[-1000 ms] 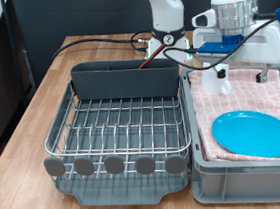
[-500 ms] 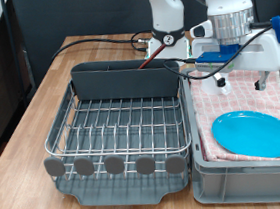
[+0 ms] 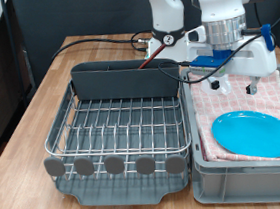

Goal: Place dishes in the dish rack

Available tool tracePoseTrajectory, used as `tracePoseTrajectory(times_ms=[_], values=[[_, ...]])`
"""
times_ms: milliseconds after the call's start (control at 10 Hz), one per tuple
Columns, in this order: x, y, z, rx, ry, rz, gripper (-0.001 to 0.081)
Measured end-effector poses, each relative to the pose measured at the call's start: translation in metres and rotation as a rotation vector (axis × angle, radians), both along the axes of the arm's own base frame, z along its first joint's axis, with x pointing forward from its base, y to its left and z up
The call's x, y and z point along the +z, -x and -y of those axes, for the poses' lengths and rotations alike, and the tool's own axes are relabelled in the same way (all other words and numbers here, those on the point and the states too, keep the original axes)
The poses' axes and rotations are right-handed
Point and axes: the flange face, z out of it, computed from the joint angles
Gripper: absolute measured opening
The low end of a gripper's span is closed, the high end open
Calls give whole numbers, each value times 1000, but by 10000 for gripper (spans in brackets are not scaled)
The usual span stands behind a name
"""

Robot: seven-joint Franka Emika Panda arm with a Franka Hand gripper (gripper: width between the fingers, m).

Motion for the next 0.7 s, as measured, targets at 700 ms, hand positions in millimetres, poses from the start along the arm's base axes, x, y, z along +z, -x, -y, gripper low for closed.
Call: tracePoseTrajectory(times_ms=[700], values=[[-27,7,1,27,-66,18,803]])
